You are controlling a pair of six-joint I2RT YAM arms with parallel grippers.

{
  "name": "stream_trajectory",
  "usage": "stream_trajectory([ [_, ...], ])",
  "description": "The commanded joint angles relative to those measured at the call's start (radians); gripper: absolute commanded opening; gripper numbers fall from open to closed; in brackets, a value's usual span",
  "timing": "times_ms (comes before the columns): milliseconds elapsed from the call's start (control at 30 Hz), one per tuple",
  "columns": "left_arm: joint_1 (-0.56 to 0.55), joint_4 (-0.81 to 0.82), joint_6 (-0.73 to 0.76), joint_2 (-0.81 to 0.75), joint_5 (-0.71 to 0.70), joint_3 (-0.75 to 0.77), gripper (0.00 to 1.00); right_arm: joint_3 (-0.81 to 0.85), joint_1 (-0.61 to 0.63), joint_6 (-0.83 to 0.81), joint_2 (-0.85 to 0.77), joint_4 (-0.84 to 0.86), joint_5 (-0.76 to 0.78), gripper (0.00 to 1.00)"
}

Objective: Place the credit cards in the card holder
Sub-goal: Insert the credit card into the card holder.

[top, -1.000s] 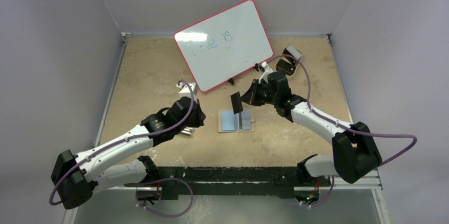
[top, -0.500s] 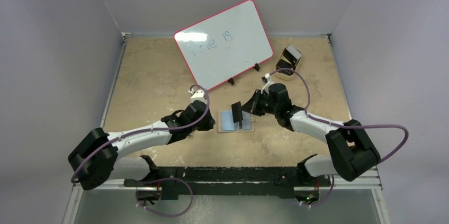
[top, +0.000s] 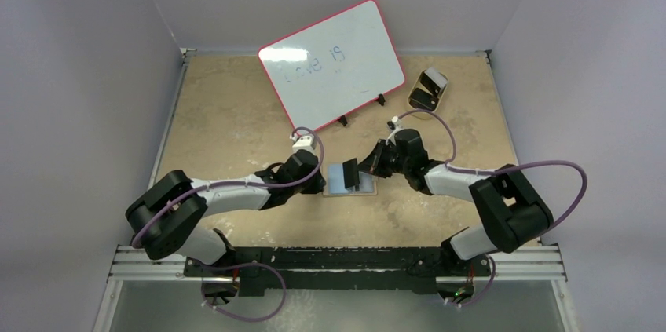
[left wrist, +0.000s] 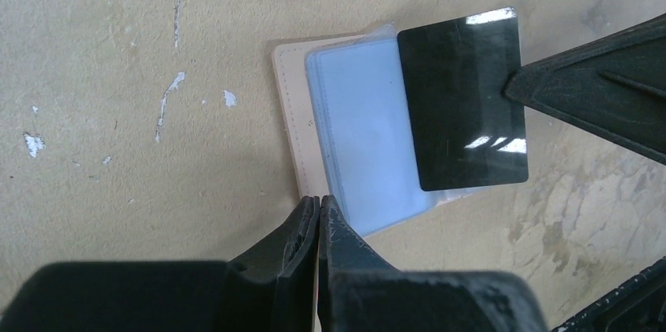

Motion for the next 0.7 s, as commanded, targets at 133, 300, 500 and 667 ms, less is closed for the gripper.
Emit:
stream_trajectory([
  [133, -0.002, 0.090, 0.018, 0.039, 0.013, -0.003, 0.00, -0.010, 0.004, 0.002, 0.013, 0.042, 0.025, 0.00],
  [300, -0.001, 0.086, 0.019, 0.057, 0.010, -0.004, 0.00, -0.001, 0.004, -0.017, 0.012, 0.020, 0.033, 0.00],
  [500, -0.002, 0.083, 0.018, 0.071, 0.008, -0.006, 0.00, 0.001, 0.002, -0.022, -0.001, 0.003, 0.041, 0.00],
  [667, -0.002, 0.078, 0.021, 0.071, 0.007, -0.006, 0.00, -0.007, 0.002, -0.025, -0.033, -0.018, 0.061, 0.00],
])
